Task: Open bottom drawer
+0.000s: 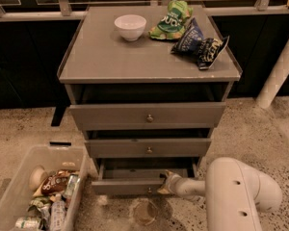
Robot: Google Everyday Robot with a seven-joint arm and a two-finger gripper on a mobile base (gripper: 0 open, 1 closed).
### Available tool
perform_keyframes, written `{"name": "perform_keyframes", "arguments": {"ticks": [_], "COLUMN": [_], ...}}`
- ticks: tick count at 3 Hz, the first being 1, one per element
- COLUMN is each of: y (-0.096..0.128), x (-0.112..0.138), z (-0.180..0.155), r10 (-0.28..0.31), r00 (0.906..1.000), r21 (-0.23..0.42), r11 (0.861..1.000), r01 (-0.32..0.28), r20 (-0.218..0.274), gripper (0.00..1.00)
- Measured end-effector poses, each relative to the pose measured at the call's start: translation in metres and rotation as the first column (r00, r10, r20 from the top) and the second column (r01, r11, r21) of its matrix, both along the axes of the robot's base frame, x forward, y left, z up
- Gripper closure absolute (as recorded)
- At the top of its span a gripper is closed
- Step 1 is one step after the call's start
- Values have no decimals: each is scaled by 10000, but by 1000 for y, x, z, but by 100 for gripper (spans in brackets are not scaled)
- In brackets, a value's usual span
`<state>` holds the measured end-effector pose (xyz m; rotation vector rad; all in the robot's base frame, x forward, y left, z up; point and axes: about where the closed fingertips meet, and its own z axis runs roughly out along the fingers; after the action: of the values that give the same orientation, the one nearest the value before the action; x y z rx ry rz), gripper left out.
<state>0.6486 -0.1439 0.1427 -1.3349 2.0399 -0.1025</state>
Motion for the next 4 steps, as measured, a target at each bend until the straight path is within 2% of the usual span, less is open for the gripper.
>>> {"name": "perform_keyframes", "arguments": {"ticks": [2, 3, 4], "y": [0, 1, 1], "x": [-9, -22, -22], "z": [0, -4, 0], "r10": [-12, -30, -30], "r00": [10000, 10000, 10000], "r21": [42, 103, 104], "r11": [10000, 9999, 9999], "r01": [12, 30, 30], "r20": [5, 10, 10], "gripper": [100, 100, 100]}}
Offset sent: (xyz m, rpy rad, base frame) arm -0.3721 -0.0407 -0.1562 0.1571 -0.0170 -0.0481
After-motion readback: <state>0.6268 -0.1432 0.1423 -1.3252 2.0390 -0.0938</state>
